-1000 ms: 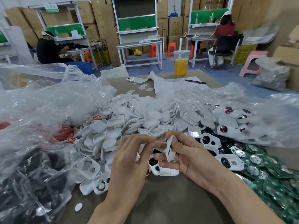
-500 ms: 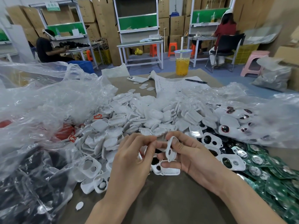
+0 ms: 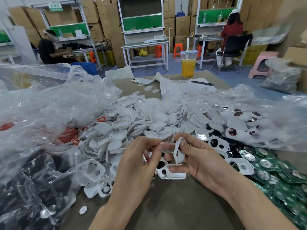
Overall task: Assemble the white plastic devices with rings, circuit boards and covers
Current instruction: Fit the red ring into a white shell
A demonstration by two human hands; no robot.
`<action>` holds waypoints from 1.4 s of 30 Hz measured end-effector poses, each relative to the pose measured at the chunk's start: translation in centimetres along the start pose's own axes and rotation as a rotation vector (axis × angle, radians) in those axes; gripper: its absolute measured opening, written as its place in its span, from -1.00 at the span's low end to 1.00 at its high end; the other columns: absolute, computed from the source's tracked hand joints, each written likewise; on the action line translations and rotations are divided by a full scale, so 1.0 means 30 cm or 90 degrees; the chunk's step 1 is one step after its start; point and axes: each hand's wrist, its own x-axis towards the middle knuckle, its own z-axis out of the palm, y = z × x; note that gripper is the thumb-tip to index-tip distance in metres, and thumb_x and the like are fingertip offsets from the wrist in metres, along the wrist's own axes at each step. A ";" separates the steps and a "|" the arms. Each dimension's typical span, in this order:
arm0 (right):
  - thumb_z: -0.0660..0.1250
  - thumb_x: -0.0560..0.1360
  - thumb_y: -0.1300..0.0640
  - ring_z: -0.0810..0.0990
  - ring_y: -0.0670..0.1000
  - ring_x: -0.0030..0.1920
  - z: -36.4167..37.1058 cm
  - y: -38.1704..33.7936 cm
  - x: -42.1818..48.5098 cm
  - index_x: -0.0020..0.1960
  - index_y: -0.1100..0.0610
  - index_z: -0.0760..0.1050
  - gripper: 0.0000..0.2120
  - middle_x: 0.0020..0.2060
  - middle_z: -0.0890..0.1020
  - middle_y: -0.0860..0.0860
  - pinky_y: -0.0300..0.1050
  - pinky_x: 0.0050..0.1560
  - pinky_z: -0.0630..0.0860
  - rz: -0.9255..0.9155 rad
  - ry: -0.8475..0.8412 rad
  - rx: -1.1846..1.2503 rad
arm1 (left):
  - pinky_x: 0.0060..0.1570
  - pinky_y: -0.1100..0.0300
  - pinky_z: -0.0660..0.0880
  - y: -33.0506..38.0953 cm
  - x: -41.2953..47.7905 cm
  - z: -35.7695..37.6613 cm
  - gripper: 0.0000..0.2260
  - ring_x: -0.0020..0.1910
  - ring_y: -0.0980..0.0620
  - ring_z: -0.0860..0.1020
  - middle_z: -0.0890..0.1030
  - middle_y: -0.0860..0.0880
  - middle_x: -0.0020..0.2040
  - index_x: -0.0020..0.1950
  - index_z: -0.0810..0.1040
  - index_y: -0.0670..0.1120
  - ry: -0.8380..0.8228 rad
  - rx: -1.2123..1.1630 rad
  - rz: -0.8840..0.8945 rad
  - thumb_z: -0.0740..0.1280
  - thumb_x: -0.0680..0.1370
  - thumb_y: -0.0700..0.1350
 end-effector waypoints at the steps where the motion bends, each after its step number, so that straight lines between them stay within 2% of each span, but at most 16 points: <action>1: 0.32 0.52 0.18 0.72 0.18 -0.05 0.000 -0.001 -0.001 -0.02 0.08 0.68 -0.84 0.12 0.67 0.29 0.03 -0.19 0.68 0.002 -0.006 0.005 | -0.10 0.51 0.36 0.002 0.000 0.000 -0.96 -0.03 0.19 0.56 0.60 0.26 -0.07 -0.07 0.54 0.28 0.001 -0.004 0.002 0.33 0.56 0.12; 4: 0.30 0.55 0.18 0.71 0.18 -0.03 -0.003 -0.002 -0.005 0.01 0.08 0.68 -0.83 0.14 0.66 0.30 0.02 -0.18 0.68 0.005 -0.022 0.010 | -0.12 0.52 0.37 0.004 0.000 0.001 -0.88 -0.06 0.19 0.58 0.63 0.25 -0.06 -0.07 0.56 0.30 -0.003 -0.037 0.007 0.37 0.57 0.04; 7: 0.29 0.57 0.18 0.70 0.17 -0.04 -0.006 0.001 -0.003 0.03 0.09 0.66 -0.83 0.16 0.65 0.29 0.01 -0.18 0.68 0.002 -0.028 0.010 | -0.22 0.49 0.39 -0.002 0.002 0.001 -0.94 -0.16 0.19 0.57 0.63 0.22 -0.07 -0.06 0.60 0.28 -0.015 -0.054 -0.021 0.37 0.58 0.08; 12: 0.30 0.56 0.18 0.71 0.14 -0.09 -0.009 0.003 0.001 0.01 0.09 0.66 -0.84 0.14 0.66 0.28 0.01 -0.19 0.68 0.003 -0.026 0.011 | -0.38 0.24 0.43 -0.012 -0.002 0.005 -0.92 -0.31 0.18 0.51 0.60 0.26 -0.14 -0.07 0.54 0.22 -0.018 -0.026 -0.058 0.32 0.54 0.18; 16: 0.28 0.57 0.18 0.72 0.12 -0.11 -0.008 0.000 0.000 0.00 0.07 0.67 -0.81 0.14 0.67 0.27 0.02 -0.18 0.68 0.000 -0.032 0.014 | -0.27 0.31 0.46 -0.014 -0.002 0.002 -0.91 -0.21 0.13 0.55 0.58 0.19 -0.13 -0.08 0.48 0.23 -0.024 -0.010 -0.061 0.27 0.50 0.20; 22: 0.30 0.54 0.16 0.72 0.12 -0.11 -0.003 -0.002 0.001 -0.03 0.07 0.68 -0.83 0.14 0.67 0.27 0.01 -0.20 0.68 -0.009 -0.015 0.011 | -0.16 0.35 0.40 -0.015 0.004 -0.002 -0.90 -0.06 0.15 0.53 0.54 0.23 -0.08 -0.11 0.42 0.23 -0.033 0.062 -0.032 0.22 0.49 0.21; 28: 0.28 0.56 0.18 0.71 0.23 0.02 0.006 0.004 0.000 -0.02 0.08 0.67 -0.82 0.17 0.65 0.28 0.01 -0.20 0.68 0.016 -0.033 0.012 | -0.17 0.19 0.49 -0.003 0.002 -0.002 -0.87 -0.04 0.10 0.54 0.54 0.20 -0.08 -0.11 0.48 0.15 -0.012 0.043 0.000 0.21 0.54 0.15; 31: 0.29 0.55 0.17 0.70 0.25 0.06 0.011 0.002 -0.002 -0.02 0.08 0.67 -0.82 0.16 0.66 0.27 0.00 -0.17 0.67 0.015 -0.025 -0.003 | -0.22 0.36 0.44 0.002 0.002 0.001 -0.88 -0.07 0.16 0.54 0.49 0.22 0.00 -0.14 0.46 0.12 0.007 0.032 0.013 0.24 0.55 0.11; 34: 0.30 0.55 0.16 0.70 0.24 0.06 0.011 -0.001 -0.004 0.02 0.10 0.67 -0.82 0.13 0.67 0.26 0.00 -0.13 0.67 0.014 -0.026 -0.006 | -0.17 0.48 0.39 0.004 0.004 0.004 -0.88 -0.07 0.20 0.56 0.49 0.25 0.07 -0.20 0.43 0.13 0.023 -0.005 -0.005 0.32 0.52 0.06; 39: 0.33 0.53 0.15 0.70 0.24 0.05 0.008 -0.002 -0.005 0.05 0.12 0.65 -0.83 0.12 0.68 0.25 0.00 -0.10 0.69 0.014 -0.022 -0.009 | -0.18 0.53 0.36 0.006 0.000 0.007 -0.89 -0.10 0.17 0.55 0.57 0.21 -0.06 -0.18 0.43 0.16 0.026 -0.038 -0.018 0.35 0.48 0.05; 42: 0.32 0.52 0.15 0.70 0.25 0.03 0.006 0.000 -0.005 0.07 0.14 0.63 -0.82 0.13 0.67 0.28 0.00 -0.12 0.69 0.011 -0.017 -0.015 | -0.19 0.52 0.37 0.007 -0.002 0.006 -0.90 -0.10 0.20 0.54 0.55 0.22 -0.10 -0.08 0.44 0.22 0.020 -0.006 0.006 0.34 0.51 0.03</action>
